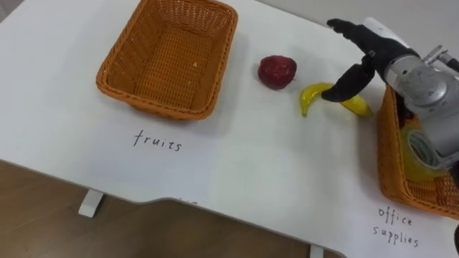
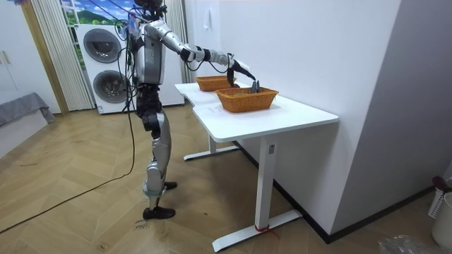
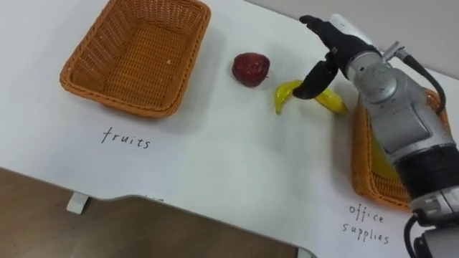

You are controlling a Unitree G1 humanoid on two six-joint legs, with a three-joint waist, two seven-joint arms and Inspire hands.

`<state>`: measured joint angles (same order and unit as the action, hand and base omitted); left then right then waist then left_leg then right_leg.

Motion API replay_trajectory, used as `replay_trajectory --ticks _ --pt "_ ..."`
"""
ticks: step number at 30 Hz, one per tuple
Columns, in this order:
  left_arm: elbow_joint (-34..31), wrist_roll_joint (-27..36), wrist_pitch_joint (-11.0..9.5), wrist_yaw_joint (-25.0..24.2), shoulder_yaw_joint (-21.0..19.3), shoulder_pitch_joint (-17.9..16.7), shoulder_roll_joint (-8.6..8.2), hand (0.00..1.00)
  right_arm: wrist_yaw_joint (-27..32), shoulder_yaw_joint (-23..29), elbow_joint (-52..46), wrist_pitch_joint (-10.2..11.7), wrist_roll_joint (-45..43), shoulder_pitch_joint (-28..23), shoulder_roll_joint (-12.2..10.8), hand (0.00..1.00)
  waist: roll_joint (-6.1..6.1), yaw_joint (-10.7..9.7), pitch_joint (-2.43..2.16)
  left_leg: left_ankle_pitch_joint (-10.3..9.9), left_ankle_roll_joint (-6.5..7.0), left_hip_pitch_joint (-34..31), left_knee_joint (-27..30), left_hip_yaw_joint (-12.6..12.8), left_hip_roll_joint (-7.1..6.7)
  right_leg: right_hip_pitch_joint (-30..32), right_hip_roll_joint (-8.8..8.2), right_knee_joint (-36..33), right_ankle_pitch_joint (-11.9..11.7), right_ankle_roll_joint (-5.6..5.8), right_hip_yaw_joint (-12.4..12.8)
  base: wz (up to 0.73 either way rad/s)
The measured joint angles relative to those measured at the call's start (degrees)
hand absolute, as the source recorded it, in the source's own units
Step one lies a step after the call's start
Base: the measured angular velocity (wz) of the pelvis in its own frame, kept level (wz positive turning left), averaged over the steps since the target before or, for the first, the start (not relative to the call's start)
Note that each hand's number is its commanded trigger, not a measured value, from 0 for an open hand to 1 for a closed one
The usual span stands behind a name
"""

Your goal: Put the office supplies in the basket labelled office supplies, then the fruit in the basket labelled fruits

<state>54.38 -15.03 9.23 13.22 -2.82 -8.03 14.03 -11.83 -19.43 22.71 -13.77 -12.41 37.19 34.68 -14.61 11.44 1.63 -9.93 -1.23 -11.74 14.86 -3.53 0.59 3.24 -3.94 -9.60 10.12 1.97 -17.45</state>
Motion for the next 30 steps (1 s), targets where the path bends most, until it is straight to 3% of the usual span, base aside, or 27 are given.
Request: replay_trajectory --ticks 10,13,30 --pt "1.1 2.1 -0.2 0.2 3.1 2.8 0.54 0.0 0.1 -6.3 4.7 0.4 -10.0 2.3 -1.4 0.0 -0.19 1.1 0.01 0.1 0.02 -0.9 0.0 0.1 0.04 1.0 0.0 -0.1 -0.1 -0.17 0.0 0.0" --pt "1.0 2.1 -0.6 0.3 3.6 3.6 0.55 0.0 0.2 -6.4 6.2 0.4 -10.5 2.3 -1.4 0.0 -0.34 1.8 0.03 0.2 0.04 -1.0 0.0 0.1 0.03 1.0 -0.02 -0.1 -0.1 -0.19 0.0 0.0" --pt "1.3 4.3 -1.4 0.3 4.3 4.0 0.75 0.0 1.9 -6.4 6.4 0.6 -11.0 2.3 -1.4 0.0 -0.53 1.7 0.21 0.2 0.04 -0.8 -0.1 0.2 0.05 0.9 -0.03 0.0 -0.1 -0.18 0.1 0.0"
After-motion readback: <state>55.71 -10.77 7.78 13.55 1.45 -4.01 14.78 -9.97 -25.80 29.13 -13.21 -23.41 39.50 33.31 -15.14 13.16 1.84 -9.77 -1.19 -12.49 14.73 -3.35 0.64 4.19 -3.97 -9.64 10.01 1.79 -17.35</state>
